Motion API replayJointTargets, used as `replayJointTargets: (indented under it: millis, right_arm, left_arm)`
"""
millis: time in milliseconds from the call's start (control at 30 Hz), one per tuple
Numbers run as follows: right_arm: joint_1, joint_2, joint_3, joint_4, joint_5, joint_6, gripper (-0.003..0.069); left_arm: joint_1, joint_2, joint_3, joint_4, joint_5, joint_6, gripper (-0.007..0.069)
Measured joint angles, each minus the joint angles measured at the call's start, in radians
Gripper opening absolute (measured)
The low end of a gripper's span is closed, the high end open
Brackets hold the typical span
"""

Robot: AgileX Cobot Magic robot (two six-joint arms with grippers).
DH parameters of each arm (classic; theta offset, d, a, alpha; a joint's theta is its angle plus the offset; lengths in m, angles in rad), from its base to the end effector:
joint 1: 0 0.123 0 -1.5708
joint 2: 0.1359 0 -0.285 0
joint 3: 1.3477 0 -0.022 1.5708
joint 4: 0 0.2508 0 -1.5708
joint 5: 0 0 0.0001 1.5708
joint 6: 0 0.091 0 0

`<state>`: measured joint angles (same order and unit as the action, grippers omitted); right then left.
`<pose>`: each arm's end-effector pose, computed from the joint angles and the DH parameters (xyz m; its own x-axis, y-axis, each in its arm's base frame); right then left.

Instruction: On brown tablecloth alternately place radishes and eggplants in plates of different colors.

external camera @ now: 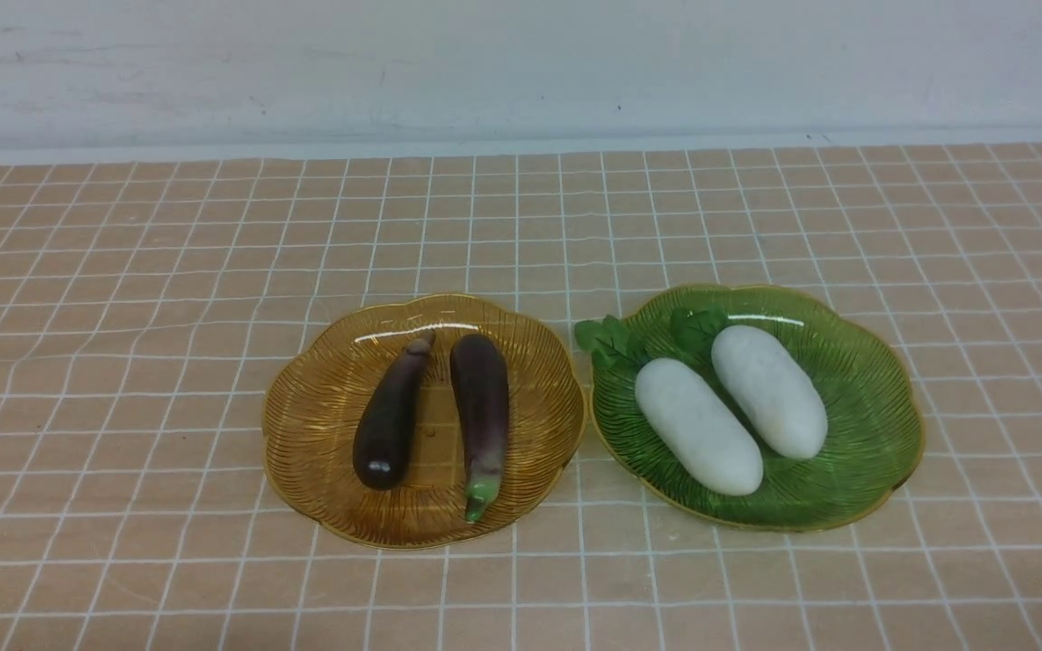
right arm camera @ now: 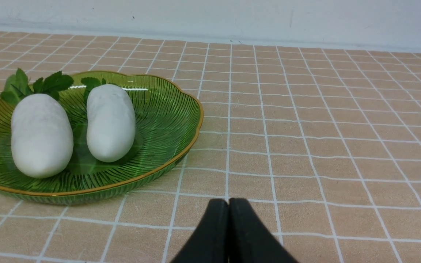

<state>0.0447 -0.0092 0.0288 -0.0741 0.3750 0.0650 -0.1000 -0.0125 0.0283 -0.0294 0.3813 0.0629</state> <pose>0.0528 -0.0001 0.1704 -0.3013 -0.0175 -0.9534 -0.0200 0.9997 -0.0120 0.0520 -0.0062 0.1701 -0.2992 0.0658 -0.9519 0.1209 0.9922 0.0306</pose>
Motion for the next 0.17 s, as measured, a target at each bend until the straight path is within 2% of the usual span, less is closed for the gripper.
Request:
replayJointTargets:
  millis: [167]
  right_arm:
    - [0.0,0.0,0.0,0.0,0.0,0.0,-0.0015]
  left_arm:
    - [0.0,0.0,0.0,0.0,0.0,0.0,-0.0003]
